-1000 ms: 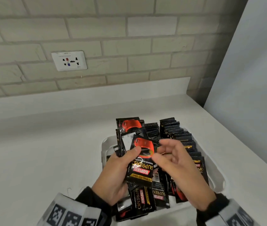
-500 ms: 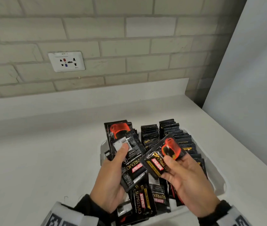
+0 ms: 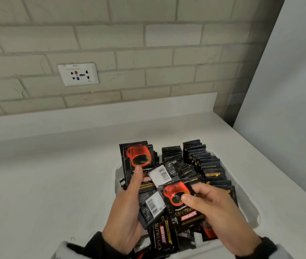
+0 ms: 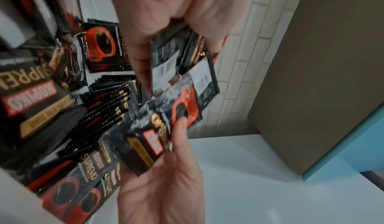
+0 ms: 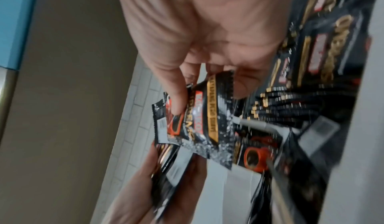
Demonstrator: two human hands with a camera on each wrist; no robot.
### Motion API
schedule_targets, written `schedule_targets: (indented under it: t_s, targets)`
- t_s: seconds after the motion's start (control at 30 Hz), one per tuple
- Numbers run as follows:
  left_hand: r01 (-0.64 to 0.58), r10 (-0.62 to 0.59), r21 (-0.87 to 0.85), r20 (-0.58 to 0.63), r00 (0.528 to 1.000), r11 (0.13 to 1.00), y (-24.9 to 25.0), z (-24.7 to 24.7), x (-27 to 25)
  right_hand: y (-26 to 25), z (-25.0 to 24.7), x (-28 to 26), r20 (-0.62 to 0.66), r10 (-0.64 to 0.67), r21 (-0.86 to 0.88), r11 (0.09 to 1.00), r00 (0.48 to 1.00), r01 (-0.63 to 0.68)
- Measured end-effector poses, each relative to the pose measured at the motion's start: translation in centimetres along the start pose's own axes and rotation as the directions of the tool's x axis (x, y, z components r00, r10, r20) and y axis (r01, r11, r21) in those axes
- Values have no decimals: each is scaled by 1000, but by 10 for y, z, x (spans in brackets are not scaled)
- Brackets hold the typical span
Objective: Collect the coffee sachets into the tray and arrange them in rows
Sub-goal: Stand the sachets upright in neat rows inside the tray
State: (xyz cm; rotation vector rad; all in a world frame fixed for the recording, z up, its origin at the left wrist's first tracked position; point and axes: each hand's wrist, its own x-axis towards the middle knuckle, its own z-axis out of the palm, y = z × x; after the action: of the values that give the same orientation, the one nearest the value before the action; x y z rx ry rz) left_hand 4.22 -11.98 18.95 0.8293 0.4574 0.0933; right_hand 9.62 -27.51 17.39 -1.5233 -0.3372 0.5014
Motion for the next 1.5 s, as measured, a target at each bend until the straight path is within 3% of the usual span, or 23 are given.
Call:
schedule_targets:
  t_s: [0.07,0.1,0.13,0.2,0.27,0.3,0.37,0.47,0.6,0.73,0.9,1.0,1.03,1.07,1.1,1.13,1.17,1.2,1.23,1.33,1.5]
  targets:
    - [42,-42,-2,21,999,999,5,-5,-1,-1,-11,0,-85,-191,-214,962,978,170]
    - [72,-73,13,50,996,997,6,-6,-2,-4,-17,0,-105,-343,-345,893,933,290]
    - [102,-104,29,73,992,994,7,-8,-3,-8,-24,0,-82,-493,-461,789,866,405]
    - [163,-166,38,97,981,986,6,-8,-5,-13,-36,1,105,-715,-677,458,691,577]
    - [199,-205,58,128,970,978,6,-3,-8,-20,-45,6,298,-782,-785,126,548,607]
    - [206,-217,81,157,963,975,6,0,-9,-22,-48,8,357,-787,-803,18,503,596]
    - [199,-220,133,166,961,971,5,3,-9,-26,-51,11,433,-779,-805,-107,454,583]
    - [191,-206,131,107,973,973,6,6,-9,-27,-52,13,484,-765,-793,-178,425,583]
    - [203,-209,69,93,974,977,6,4,-8,-26,-54,11,514,-729,-798,-213,453,563]
    - [194,-216,173,121,969,966,2,-3,-7,-25,-57,10,532,-697,-797,-219,481,563]
    - [75,-135,319,172,976,945,0,-3,-8,-27,-59,12,574,-661,-777,-252,484,578]
    - [2,-69,358,175,982,934,-4,-3,-6,-28,-61,17,573,-644,-774,-223,507,592]
    - [-14,-45,345,163,986,938,-4,-2,-6,-29,-63,19,531,-659,-796,-173,533,580]
    - [-36,-14,332,146,989,943,-5,-2,-5,-31,-65,21,436,-685,-832,-60,584,551]
    - [-60,20,325,127,992,944,-6,-3,-4,-32,-68,22,279,-700,-849,140,658,510]
    - [-85,53,318,108,993,944,-7,-4,-2,-33,-70,22,86,-668,-782,415,740,465]
    - [-110,89,312,81,993,944,-8,-5,0,-35,-70,22,-95,-561,-577,704,823,414]
    - [-134,125,309,49,991,941,-8,-6,2,-34,-72,23,-189,-408,-306,889,893,341]
    - [-155,156,300,21,988,941,-8,-7,2,-32,-72,23,-200,-287,-82,958,937,276]
    - [-194,207,261,-20,978,946,-9,-6,2,-23,-65,22,-128,-86,230,967,988,113]
    - [-226,239,212,-40,970,951,-15,-2,2,-17,-40,19,-44,-58,285,956,997,69]
